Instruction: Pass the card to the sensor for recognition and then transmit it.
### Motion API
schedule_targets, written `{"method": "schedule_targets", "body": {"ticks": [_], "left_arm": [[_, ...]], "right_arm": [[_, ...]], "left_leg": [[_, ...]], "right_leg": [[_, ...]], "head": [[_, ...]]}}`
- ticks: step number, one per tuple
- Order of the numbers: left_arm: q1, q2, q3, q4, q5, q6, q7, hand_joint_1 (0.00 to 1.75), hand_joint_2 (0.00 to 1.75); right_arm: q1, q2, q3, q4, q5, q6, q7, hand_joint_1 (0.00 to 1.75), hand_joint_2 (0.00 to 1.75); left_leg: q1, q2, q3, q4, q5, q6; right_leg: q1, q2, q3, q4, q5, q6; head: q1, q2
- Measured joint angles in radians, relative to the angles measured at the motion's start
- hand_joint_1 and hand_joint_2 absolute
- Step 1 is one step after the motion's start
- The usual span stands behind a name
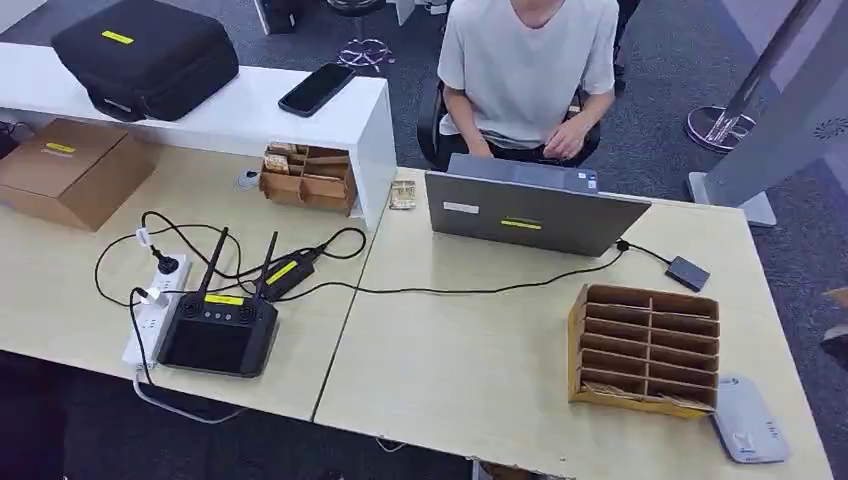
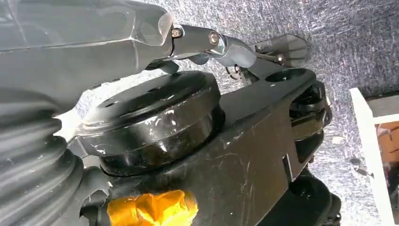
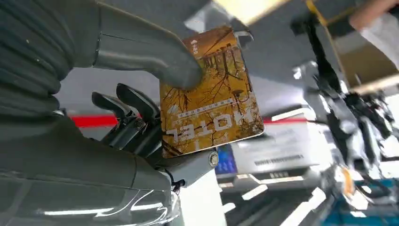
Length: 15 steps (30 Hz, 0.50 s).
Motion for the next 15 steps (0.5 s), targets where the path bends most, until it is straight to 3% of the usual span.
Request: {"method": "schedule_targets", "body": {"ticks": [4, 8, 15], "left_arm": [[-0.006, 0.000, -0.001, 0.000, -0.013, -0.013, 0.014, 0.00, 1.75], [-0.008, 0.000, -0.003, 0.000, -0.032, -0.019, 0.014, 0.00, 1.75], [-0.024, 0.002, -0.018, 0.000, -0.061, -0.034, 0.029, 0.00, 1.75]], "right_arm": [[-0.250, -0.001, 0.137, 0.082, 0.089, 0.019, 0.042, 1.75, 1.75], [-0.419, 0.019, 0.270, 0.191, 0.157, 0.001, 0.072, 1.75, 1.75], [-0.692, 0.150, 0.485, 0.453, 0.265, -0.022, 0.141, 1.75, 1.75]], "left_leg": [[0.000, -0.001, 0.000, 0.000, 0.002, -0.001], [0.001, -0.004, -0.001, 0.000, 0.003, -0.001], [0.000, -0.003, -0.005, 0.000, 0.004, -0.003]], "right_leg": [[0.000, -0.001, 0.000, 0.001, 0.000, 0.000], [0.001, -0.004, -0.001, 0.002, 0.000, 0.000], [0.000, -0.002, -0.007, 0.004, 0.001, -0.002]], "head": [[0.000, 0.000], [0.000, 0.000], [0.001, 0.000]]}}
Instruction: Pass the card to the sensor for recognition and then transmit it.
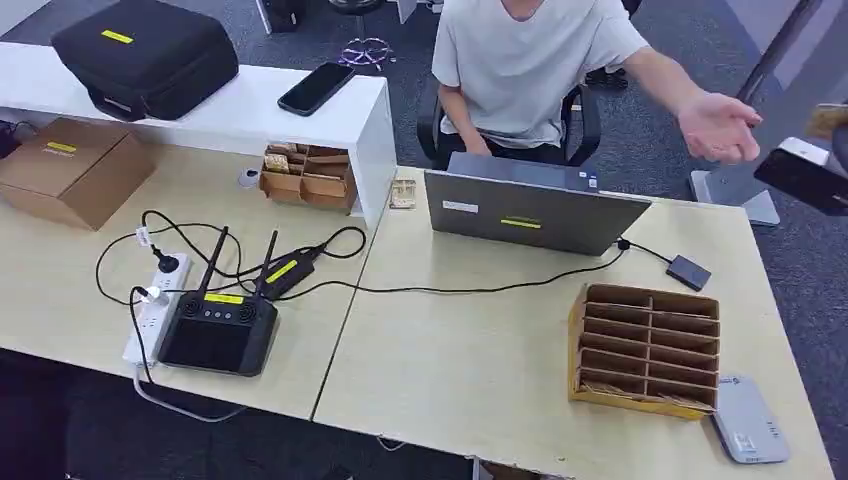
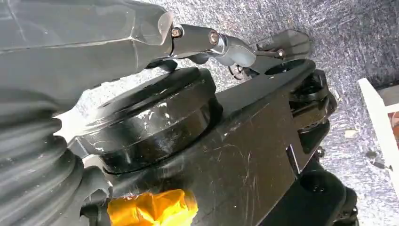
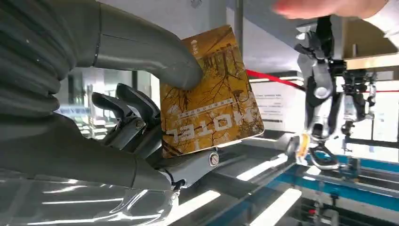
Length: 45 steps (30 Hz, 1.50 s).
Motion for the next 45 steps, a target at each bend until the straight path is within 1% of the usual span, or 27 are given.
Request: {"method": "schedule_targets", "body": {"ticks": [3, 7, 11, 15, 16, 22, 31, 37, 38, 42, 45], "left_arm": [[-0.005, 0.000, -0.009, 0.000, -0.010, -0.002, 0.010, 0.00, 1.75], [-0.010, 0.000, -0.014, 0.000, -0.016, -0.003, 0.017, 0.00, 1.75], [-0.012, 0.000, -0.015, 0.000, -0.015, -0.009, 0.018, 0.00, 1.75], [-0.012, 0.003, -0.014, 0.000, -0.007, -0.018, 0.011, 0.00, 1.75], [-0.012, 0.003, -0.014, 0.000, -0.006, -0.018, 0.011, 0.00, 1.75], [-0.009, 0.006, -0.014, 0.000, 0.007, -0.031, -0.006, 0.00, 1.75], [-0.009, 0.006, -0.013, 0.000, 0.014, -0.021, -0.004, 0.00, 1.75], [-0.007, 0.006, -0.006, 0.000, 0.028, -0.019, -0.006, 0.00, 1.75], [-0.006, 0.006, -0.005, 0.000, 0.030, -0.019, -0.007, 0.00, 1.75], [0.001, 0.006, 0.010, 0.000, 0.040, -0.018, -0.017, 0.00, 1.75], [0.005, 0.005, 0.020, 0.000, 0.049, -0.015, -0.025, 0.00, 1.75]], "right_arm": [[-0.076, 0.065, 0.064, 0.103, 0.038, -0.006, 0.038, 1.75, 1.75], [-0.135, 0.118, 0.119, 0.205, 0.059, -0.007, 0.068, 1.75, 1.75], [-0.164, 0.149, 0.141, 0.260, 0.057, -0.011, 0.075, 1.75, 1.75], [-0.170, 0.165, 0.151, 0.291, 0.056, -0.018, 0.069, 1.75, 1.75], [-0.170, 0.167, 0.152, 0.297, 0.056, -0.018, 0.069, 0.00, 1.75], [-0.170, 0.174, 0.161, 0.319, 0.050, -0.020, 0.055, 0.00, 1.75], [-0.164, 0.179, 0.165, 0.328, 0.027, -0.018, 0.033, 0.00, 1.75], [-0.126, 0.180, 0.159, 0.286, -0.068, -0.025, -0.018, 0.00, 1.75], [-0.111, 0.180, 0.154, 0.266, -0.087, -0.028, -0.027, 0.00, 0.00], [-0.017, 0.152, 0.126, 0.135, -0.168, -0.029, -0.040, 0.00, 0.00], [0.069, 0.113, 0.096, 0.007, -0.219, -0.028, -0.043, 0.00, 0.00]], "left_leg": [[0.000, -0.001, 0.000, 0.000, 0.001, 0.000], [0.000, -0.001, -0.001, 0.000, 0.001, 0.000], [0.000, -0.001, -0.001, 0.000, 0.001, 0.000], [0.000, -0.001, -0.001, 0.000, 0.001, 0.000], [0.000, -0.001, -0.001, 0.000, 0.001, 0.000], [0.000, -0.001, -0.001, 0.001, 0.001, 0.000], [0.000, -0.001, -0.001, 0.001, 0.001, 0.000], [0.000, -0.001, -0.001, 0.001, 0.001, 0.000], [0.000, -0.001, -0.001, 0.001, 0.001, 0.000], [0.000, -0.002, -0.001, 0.001, 0.001, 0.000], [0.000, -0.002, -0.002, 0.001, 0.001, 0.000]], "right_leg": [[0.000, -0.001, 0.000, 0.000, 0.000, 0.000], [0.000, -0.002, 0.000, 0.000, 0.000, 0.000], [0.000, -0.002, -0.001, 0.000, 0.000, 0.000], [0.000, -0.002, 0.000, 0.000, 0.000, 0.000], [0.000, -0.002, 0.000, 0.000, 0.000, 0.000], [0.000, -0.002, 0.000, 0.000, 0.000, 0.000], [0.000, -0.002, 0.000, 0.000, 0.000, 0.000], [0.000, -0.001, -0.001, 0.000, 0.000, 0.000], [0.000, -0.001, -0.001, 0.000, 0.000, 0.000], [0.001, -0.002, -0.001, -0.001, 0.000, 0.000], [0.000, -0.003, 0.000, -0.002, 0.000, 0.000]], "head": [[-0.001, 0.000], [0.000, 0.000], [0.000, 0.000], [0.000, 0.000], [0.000, 0.000], [0.000, 0.000], [0.000, 0.000], [0.000, 0.000], [0.000, 0.000], [0.000, 0.000], [0.000, 0.000]]}}
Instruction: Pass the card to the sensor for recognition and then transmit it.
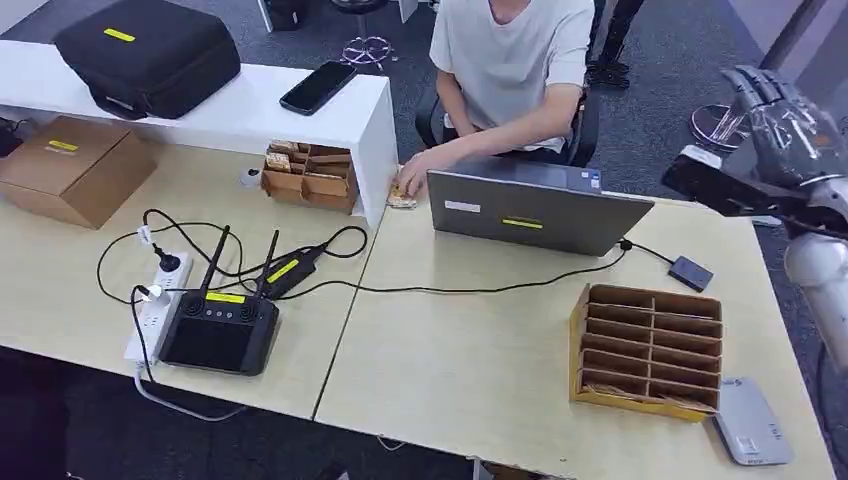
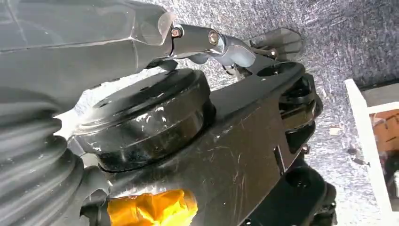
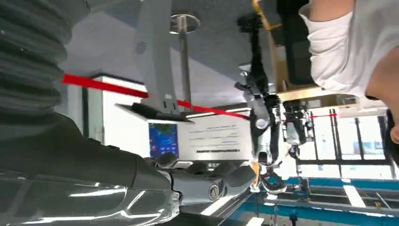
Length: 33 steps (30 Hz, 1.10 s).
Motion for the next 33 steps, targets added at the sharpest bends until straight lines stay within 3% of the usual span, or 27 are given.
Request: {"method": "schedule_targets", "body": {"ticks": [1, 2, 8, 12, 19, 27, 33], "left_arm": [[0.001, 0.000, 0.002, 0.000, 0.001, 0.000, 0.000, 0.00, 1.75], [0.001, 0.000, 0.003, 0.000, 0.001, 0.000, 0.000, 0.00, 1.75], [0.004, -0.002, 0.019, 0.000, 0.013, 0.006, -0.002, 0.00, 1.75], [0.012, -0.003, 0.029, 0.000, 0.021, 0.015, -0.003, 0.00, 1.75], [0.016, -0.004, 0.045, 0.000, 0.025, 0.026, -0.002, 0.00, 1.75], [0.019, 0.003, 0.057, 0.000, 0.027, 0.036, 0.003, 0.00, 1.75], [0.021, 0.006, 0.066, 0.000, 0.028, 0.037, 0.003, 0.00, 1.75]], "right_arm": [[0.021, -0.012, -0.008, -0.034, -0.005, 0.001, 0.000, 0.00, 0.00], [0.038, -0.020, -0.015, -0.058, -0.007, 0.002, 0.000, 0.00, 1.75], [0.122, -0.071, -0.049, -0.193, -0.054, 0.005, -0.003, 0.00, 1.75], [0.274, -0.141, -0.118, -0.380, -0.091, -0.002, -0.003, 0.00, 1.75], [0.464, -0.216, -0.215, -0.582, -0.100, -0.019, -0.016, 0.00, 1.75], [0.714, -0.245, -0.327, -0.781, -0.071, -0.066, -0.032, 0.00, 1.75], [0.831, -0.260, -0.382, -0.854, -0.067, -0.076, -0.038, 0.00, 1.75]], "left_leg": [[0.000, 0.000, 0.000, 0.000, 0.000, 0.000], [0.000, 0.000, 0.000, 0.000, 0.000, 0.000], [0.000, -0.001, 0.000, 0.000, 0.000, 0.000], [0.001, -0.004, -0.001, 0.000, 0.000, 0.000], [0.001, -0.002, -0.002, 0.000, -0.001, 0.001], [0.001, -0.002, -0.002, -0.001, -0.001, 0.001], [0.001, -0.002, -0.002, -0.001, -0.001, 0.001]], "right_leg": [[0.000, 0.000, 0.000, 0.000, 0.000, 0.000], [0.000, 0.001, 0.000, 0.000, 0.000, 0.000], [0.000, -0.001, 0.000, -0.001, 0.000, 0.000], [0.001, -0.004, 0.001, -0.001, 0.000, 0.000], [0.001, -0.004, 0.000, -0.002, -0.001, 0.000], [0.001, -0.003, 0.000, -0.002, -0.001, 0.000], [0.001, -0.003, 0.000, -0.002, -0.001, 0.000]], "head": [[0.000, 0.000], [0.000, 0.000], [0.000, 0.000], [0.000, 0.000], [0.001, 0.000], [0.000, 0.000], [0.000, 0.000]]}}
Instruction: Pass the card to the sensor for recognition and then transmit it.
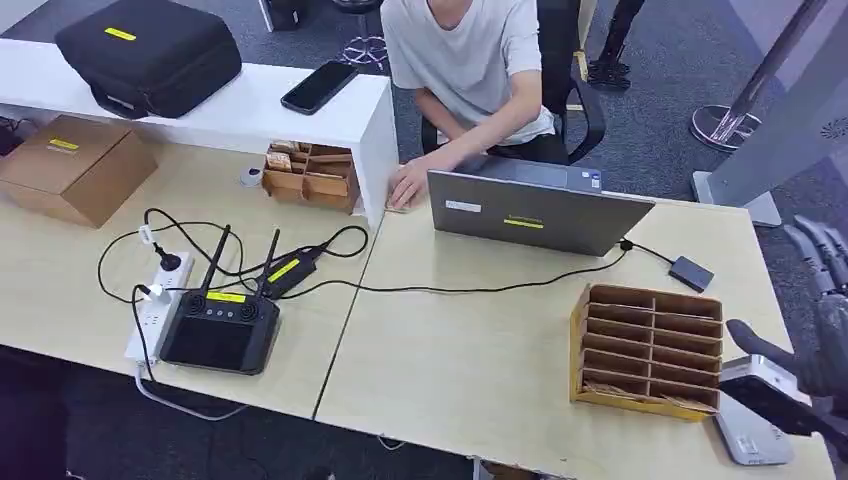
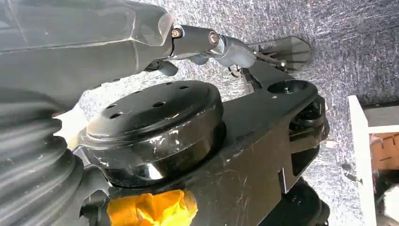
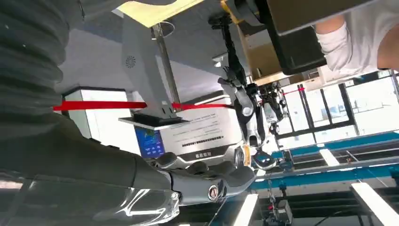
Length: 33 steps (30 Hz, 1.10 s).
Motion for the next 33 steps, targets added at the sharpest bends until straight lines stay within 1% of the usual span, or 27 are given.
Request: {"method": "schedule_targets", "body": {"ticks": [5, 11, 15, 24, 33], "left_arm": [[0.000, 0.000, 0.002, 0.000, 0.002, 0.003, -0.001, 0.00, 1.75], [0.000, -0.001, 0.006, 0.000, 0.001, 0.002, -0.001, 0.00, 1.75], [0.000, -0.002, 0.006, 0.000, -0.003, 0.000, -0.001, 0.00, 1.75], [0.000, -0.003, 0.007, 0.000, -0.011, -0.001, -0.001, 0.00, 1.75], [0.000, -0.003, 0.007, 0.000, -0.015, -0.002, 0.000, 0.00, 1.75]], "right_arm": [[0.078, -0.003, -0.034, -0.022, 0.007, 0.000, -0.007, 0.00, 1.75], [0.139, -0.003, -0.058, -0.021, 0.046, 0.002, -0.009, 0.00, 1.75], [0.172, -0.002, -0.066, 0.000, 0.050, 0.005, -0.005, 0.00, 1.75], [0.211, 0.017, -0.080, 0.077, 0.064, 0.004, -0.006, 0.00, 1.75], [0.228, 0.039, -0.086, 0.122, 0.065, 0.004, -0.006, 0.00, 1.75]], "left_leg": [[0.000, 0.000, 0.000, 0.000, 0.000, 0.000], [0.000, 0.000, 0.000, 0.000, 0.000, 0.000], [0.000, 0.000, 0.000, 0.000, 0.000, 0.000], [0.000, 0.001, 0.000, 0.000, 0.000, 0.000], [0.000, 0.001, 0.000, 0.000, 0.000, 0.000]], "right_leg": [[0.000, 0.000, 0.000, 0.000, 0.000, 0.000], [0.000, 0.000, 0.000, 0.000, 0.000, 0.000], [0.000, 0.000, 0.000, 0.000, 0.000, 0.000], [0.000, 0.000, 0.000, 0.000, 0.000, 0.000], [0.000, 0.001, 0.000, 0.000, 0.000, 0.000]], "head": [[-0.001, 0.000], [0.000, 0.000], [0.000, 0.000], [0.000, 0.000], [0.000, 0.000]]}}
